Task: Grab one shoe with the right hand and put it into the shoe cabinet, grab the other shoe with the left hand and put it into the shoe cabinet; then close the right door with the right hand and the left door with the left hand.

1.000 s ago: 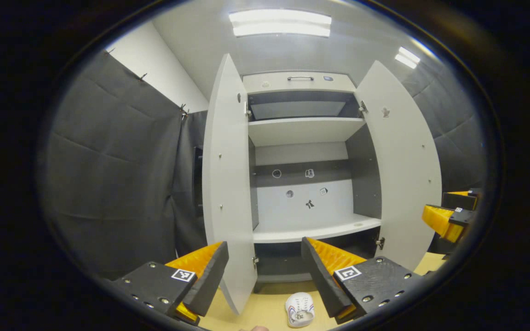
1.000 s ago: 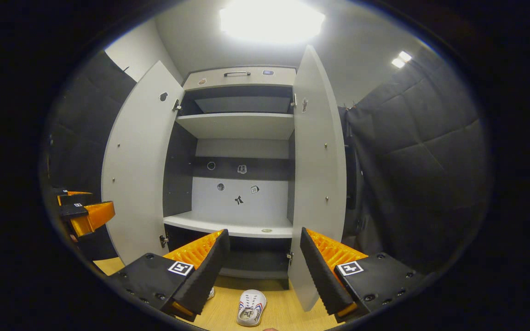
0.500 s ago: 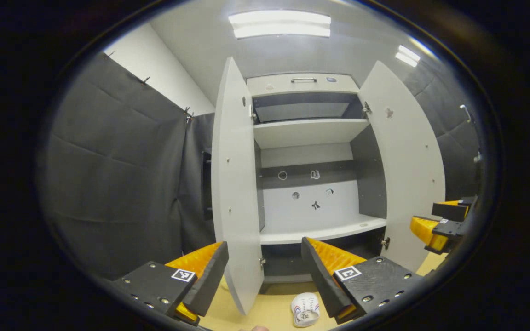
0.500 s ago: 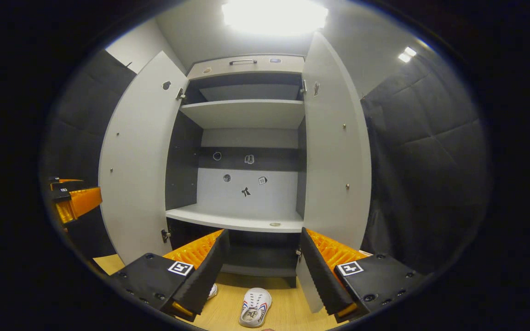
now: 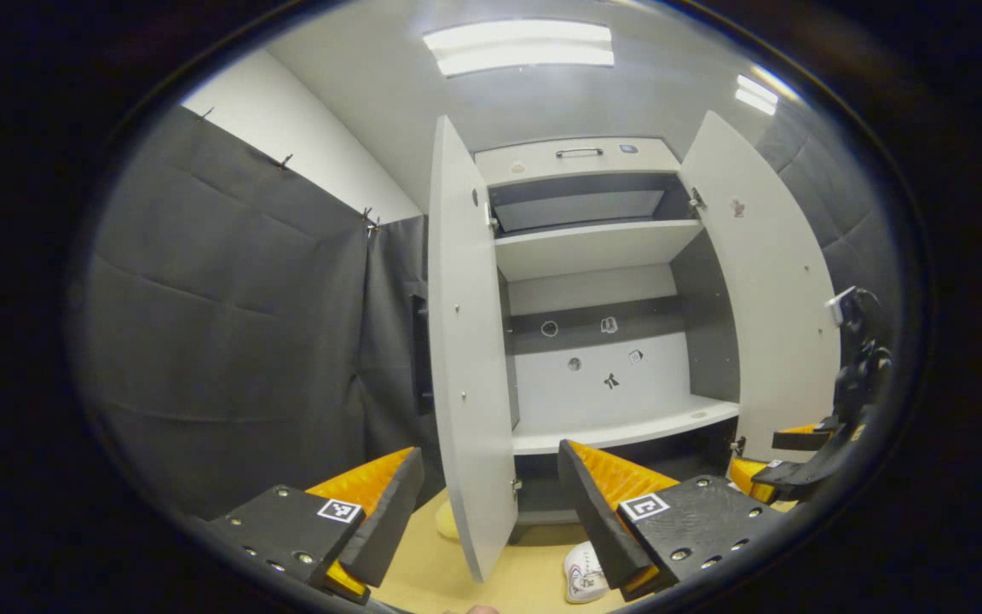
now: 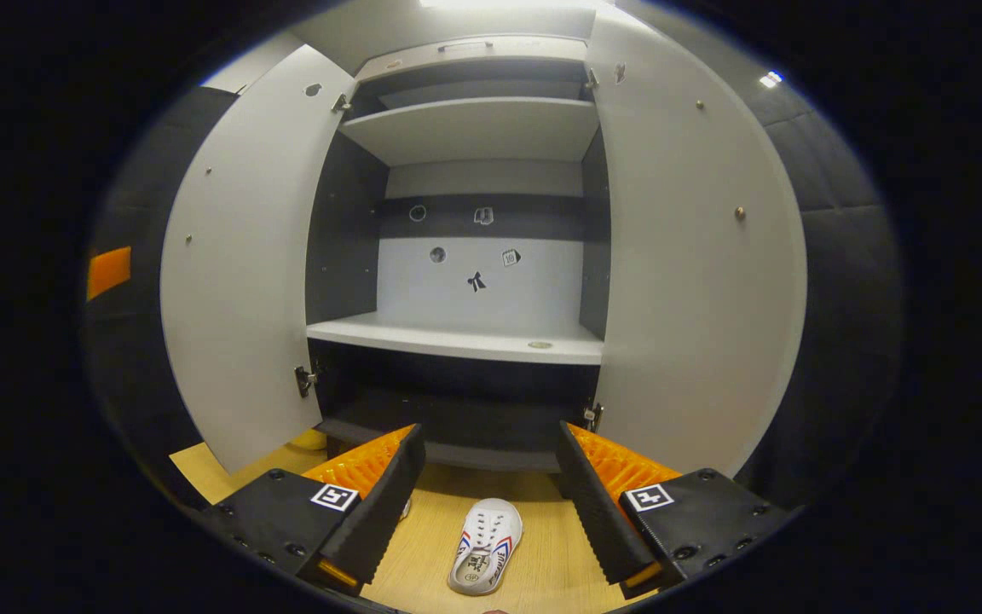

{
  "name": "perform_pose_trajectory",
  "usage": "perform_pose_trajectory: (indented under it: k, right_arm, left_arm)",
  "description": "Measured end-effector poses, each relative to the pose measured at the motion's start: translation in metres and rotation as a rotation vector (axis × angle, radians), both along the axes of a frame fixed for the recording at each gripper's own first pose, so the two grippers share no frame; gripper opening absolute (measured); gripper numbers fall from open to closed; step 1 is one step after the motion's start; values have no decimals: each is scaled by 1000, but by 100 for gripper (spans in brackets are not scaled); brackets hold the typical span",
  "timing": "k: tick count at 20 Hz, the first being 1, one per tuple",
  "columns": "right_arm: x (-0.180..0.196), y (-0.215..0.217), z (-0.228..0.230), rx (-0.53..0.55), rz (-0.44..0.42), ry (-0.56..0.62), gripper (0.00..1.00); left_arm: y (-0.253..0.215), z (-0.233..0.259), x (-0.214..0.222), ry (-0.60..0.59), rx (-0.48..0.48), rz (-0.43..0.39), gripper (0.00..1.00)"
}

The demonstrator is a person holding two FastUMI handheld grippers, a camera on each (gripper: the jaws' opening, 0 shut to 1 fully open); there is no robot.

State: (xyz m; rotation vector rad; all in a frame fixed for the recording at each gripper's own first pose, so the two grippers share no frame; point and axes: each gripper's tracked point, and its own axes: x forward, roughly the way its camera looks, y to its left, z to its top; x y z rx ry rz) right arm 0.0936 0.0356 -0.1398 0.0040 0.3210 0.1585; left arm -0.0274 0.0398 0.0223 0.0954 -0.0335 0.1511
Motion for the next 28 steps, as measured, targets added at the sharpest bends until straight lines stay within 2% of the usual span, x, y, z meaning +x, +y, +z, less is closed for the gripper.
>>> perform_pose_trajectory:
  k: [11, 15, 19, 22, 24, 26, 28]
  right_arm:
    - [15, 28, -132, -57, 107, 292, 98]
    - [14, 36, -172, -63, 125, 396, 98]
    - [12, 44, -206, -21, 121, 510, 98]
    - [12, 46, -232, -40, 120, 581, 98]
    - [12, 46, -248, -69, 121, 629, 93]
    - [12, 50, -259, -76, 122, 671, 93]
    - [12, 53, -267, -79, 113, 699, 87]
  left_arm:
    - [26, -13, -20, 46, 30, 96, 94]
    - [39, -19, -27, 68, 42, 138, 94]
    - [51, -20, -35, 77, 48, 177, 94]
    - [57, -22, -36, 83, 51, 201, 94]
    - [61, -22, -38, 86, 50, 210, 94]
    - [62, -23, -40, 87, 50, 213, 94]
    - [61, -22, -40, 87, 55, 213, 94]
